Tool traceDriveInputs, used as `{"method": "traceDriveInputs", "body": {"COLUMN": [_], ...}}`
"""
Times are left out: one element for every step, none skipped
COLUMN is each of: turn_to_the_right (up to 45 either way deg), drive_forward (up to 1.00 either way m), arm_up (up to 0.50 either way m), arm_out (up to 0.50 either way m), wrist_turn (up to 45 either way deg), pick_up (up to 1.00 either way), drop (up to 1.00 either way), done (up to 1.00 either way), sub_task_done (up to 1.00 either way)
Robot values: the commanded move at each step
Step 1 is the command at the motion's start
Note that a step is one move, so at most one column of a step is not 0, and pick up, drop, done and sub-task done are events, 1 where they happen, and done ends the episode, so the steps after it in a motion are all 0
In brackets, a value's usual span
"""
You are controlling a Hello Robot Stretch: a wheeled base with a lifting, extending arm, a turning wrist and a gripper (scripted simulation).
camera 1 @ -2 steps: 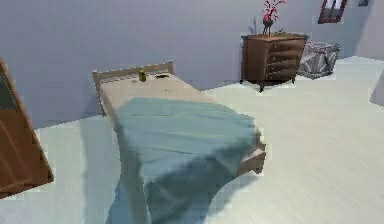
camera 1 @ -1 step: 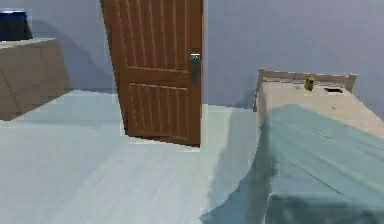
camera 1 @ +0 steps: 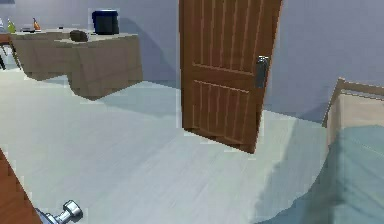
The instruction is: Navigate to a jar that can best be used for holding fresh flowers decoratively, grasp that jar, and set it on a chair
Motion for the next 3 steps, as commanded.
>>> {"method": "traceDriveInputs", "body": {"turn_to_the_right": [0.0, -24.0, 0.0], "drive_forward": [0.3, 0.0, 0.45], "arm_up": [0.0, 0.0, 0.0], "arm_out": [0.0, 0.0, 0.0], "wrist_turn": [0.0, 0.0, 0.0], "pick_up": [0.0, 0.0, 0.0], "drop": [0.0, 0.0, 0.0], "done": [0.0, 0.0, 0.0], "sub_task_done": [0.0, 0.0, 0.0]}}
